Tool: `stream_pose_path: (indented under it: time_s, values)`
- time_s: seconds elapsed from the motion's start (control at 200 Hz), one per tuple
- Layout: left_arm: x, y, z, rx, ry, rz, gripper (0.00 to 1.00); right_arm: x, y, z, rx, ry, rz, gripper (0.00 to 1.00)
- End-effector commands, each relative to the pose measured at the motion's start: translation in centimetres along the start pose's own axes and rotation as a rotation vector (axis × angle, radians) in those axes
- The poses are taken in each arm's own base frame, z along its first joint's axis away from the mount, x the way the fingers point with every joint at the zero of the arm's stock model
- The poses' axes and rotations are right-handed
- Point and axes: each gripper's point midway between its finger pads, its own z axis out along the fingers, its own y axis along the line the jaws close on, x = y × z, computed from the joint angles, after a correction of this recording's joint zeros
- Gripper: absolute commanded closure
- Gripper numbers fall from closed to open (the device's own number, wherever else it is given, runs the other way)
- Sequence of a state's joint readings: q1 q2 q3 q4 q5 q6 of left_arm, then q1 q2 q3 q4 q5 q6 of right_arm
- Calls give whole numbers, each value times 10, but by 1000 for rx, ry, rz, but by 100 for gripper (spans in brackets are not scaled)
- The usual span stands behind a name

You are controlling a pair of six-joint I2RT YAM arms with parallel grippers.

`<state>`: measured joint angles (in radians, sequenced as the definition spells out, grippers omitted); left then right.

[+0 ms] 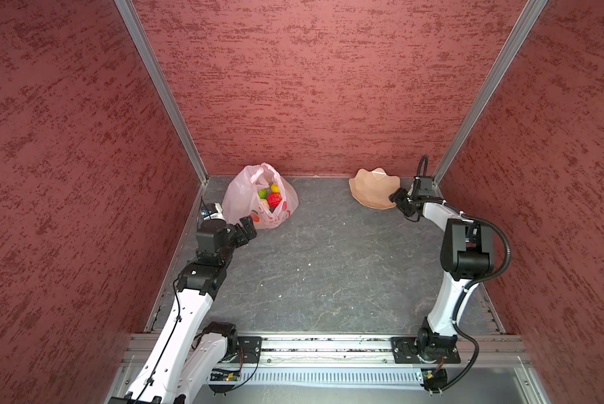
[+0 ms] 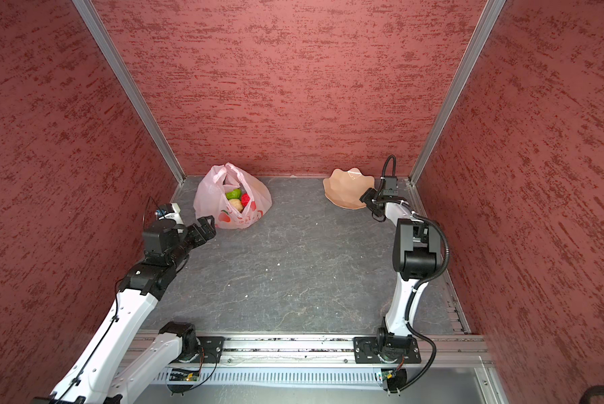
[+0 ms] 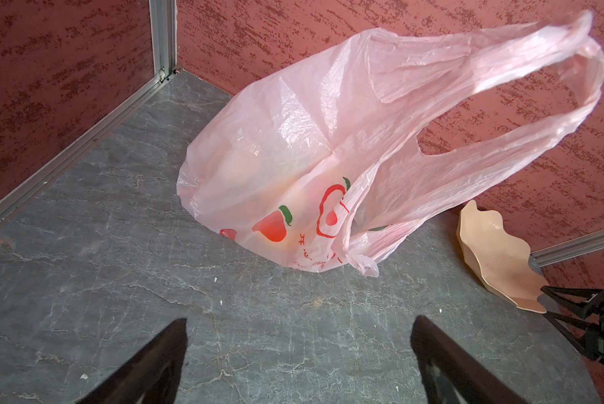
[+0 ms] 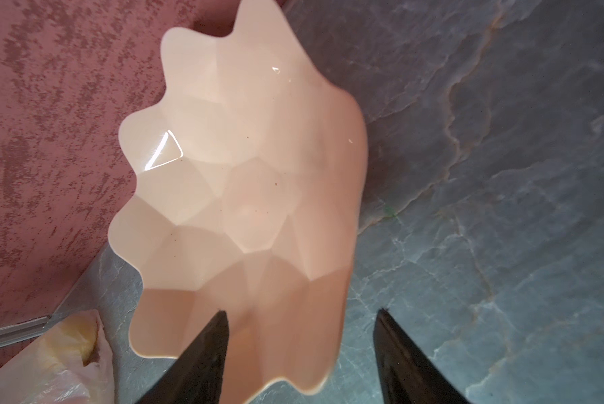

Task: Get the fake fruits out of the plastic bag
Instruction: 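Raise the left gripper toward the pink bag while the right reaches the bowl, then grasp the peach bowl rim with the right gripper and drag it nearer the robot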

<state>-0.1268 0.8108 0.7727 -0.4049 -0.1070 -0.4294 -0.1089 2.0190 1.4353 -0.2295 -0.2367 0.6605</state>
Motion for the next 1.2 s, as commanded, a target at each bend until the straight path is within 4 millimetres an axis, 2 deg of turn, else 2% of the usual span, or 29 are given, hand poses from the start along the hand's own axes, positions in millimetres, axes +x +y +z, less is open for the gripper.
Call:
stream_pose_path:
  time_s: [0.0, 0.18, 0.301, 0.671, 0.857, 1.017, 1.197]
  values:
    - [-8, -4, -5, -5, -16, 23, 1, -10, 4, 5, -26, -12, 41, 36]
    - [-8, -4, -7, -7, -19, 24, 1, -7, 5, 19, -59, 5, 60, 42]
    - [-9, -4, -8, -13, -22, 28, 1, -6, 5, 27, -71, 16, 71, 50]
    - [-9, 0, -7, -34, -24, 29, 0, -7, 3, 42, -73, 27, 86, 68]
    - [-9, 1, -8, -39, -28, 27, 0, -7, 2, 42, -65, 23, 85, 74]
    - [-9, 4, -8, -50, -34, 27, 0, -5, 4, 43, -68, 30, 82, 84]
    - [-9, 8, -12, -57, -52, 19, 0, -1, 9, 41, -73, 39, 83, 91]
